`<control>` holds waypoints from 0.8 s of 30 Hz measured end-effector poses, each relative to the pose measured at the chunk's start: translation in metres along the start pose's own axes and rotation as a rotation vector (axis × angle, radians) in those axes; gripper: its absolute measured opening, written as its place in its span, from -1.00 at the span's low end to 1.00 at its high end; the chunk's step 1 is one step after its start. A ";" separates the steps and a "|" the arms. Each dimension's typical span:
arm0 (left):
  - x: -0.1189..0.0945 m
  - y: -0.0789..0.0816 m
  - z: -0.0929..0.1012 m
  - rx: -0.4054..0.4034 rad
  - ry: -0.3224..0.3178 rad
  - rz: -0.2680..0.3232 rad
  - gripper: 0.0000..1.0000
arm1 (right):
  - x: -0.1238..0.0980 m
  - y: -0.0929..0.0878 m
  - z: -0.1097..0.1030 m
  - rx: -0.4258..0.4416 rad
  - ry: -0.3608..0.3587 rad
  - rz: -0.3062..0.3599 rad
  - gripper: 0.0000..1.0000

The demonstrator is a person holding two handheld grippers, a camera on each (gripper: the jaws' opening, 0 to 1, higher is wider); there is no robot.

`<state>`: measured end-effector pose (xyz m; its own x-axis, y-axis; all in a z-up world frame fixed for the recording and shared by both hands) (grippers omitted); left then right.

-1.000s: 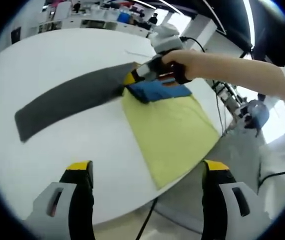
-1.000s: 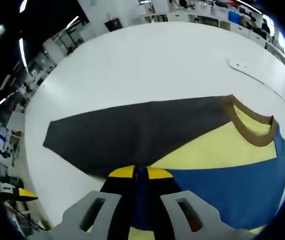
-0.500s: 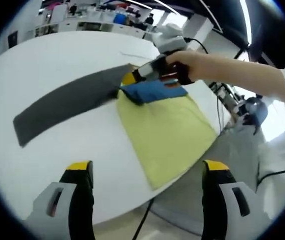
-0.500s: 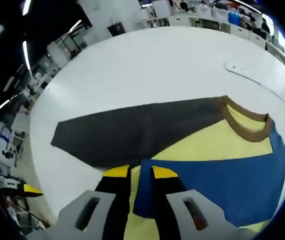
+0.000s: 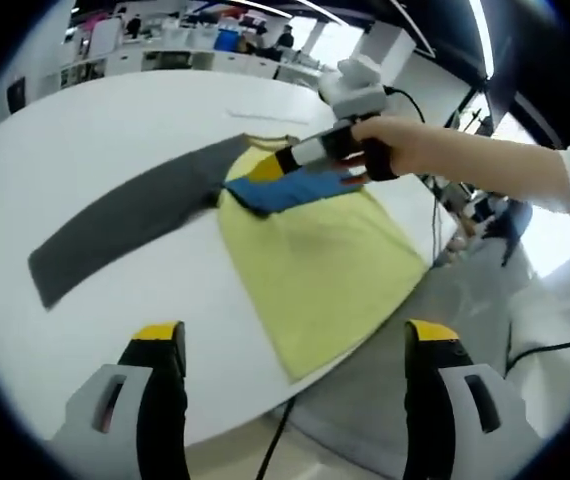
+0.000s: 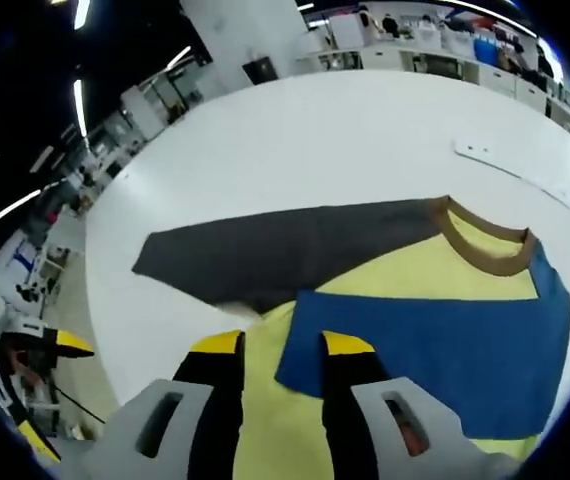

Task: Fold the garment on the visible template until the final outline fits inside the template.

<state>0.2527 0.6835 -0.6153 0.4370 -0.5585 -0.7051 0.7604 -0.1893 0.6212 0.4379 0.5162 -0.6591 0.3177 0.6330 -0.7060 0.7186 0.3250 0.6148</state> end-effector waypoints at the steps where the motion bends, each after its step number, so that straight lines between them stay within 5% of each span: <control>1: -0.001 0.001 0.001 0.001 0.002 0.002 0.74 | -0.003 -0.001 0.000 -0.004 0.006 0.005 -0.38; 24: -0.014 0.020 0.026 0.032 0.044 0.044 0.81 | -0.105 -0.035 -0.002 -0.083 0.061 0.130 0.17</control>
<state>0.2487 0.6667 -0.5840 0.4910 -0.5305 -0.6910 0.7247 -0.1915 0.6619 0.3782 0.4400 -0.6053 0.3648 0.7139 -0.5977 0.6195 0.2931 0.7282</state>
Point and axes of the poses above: the point that each gripper's makers call its tool centre point, and the gripper's own axes: x roughly forward along the fingers, z roughly to its right, y roughly out of its top, the point moved 7 cm from there along -x, roughly backward along the fingers, and after that the axes turned 3 degrees about y, right-handed, at the moved point
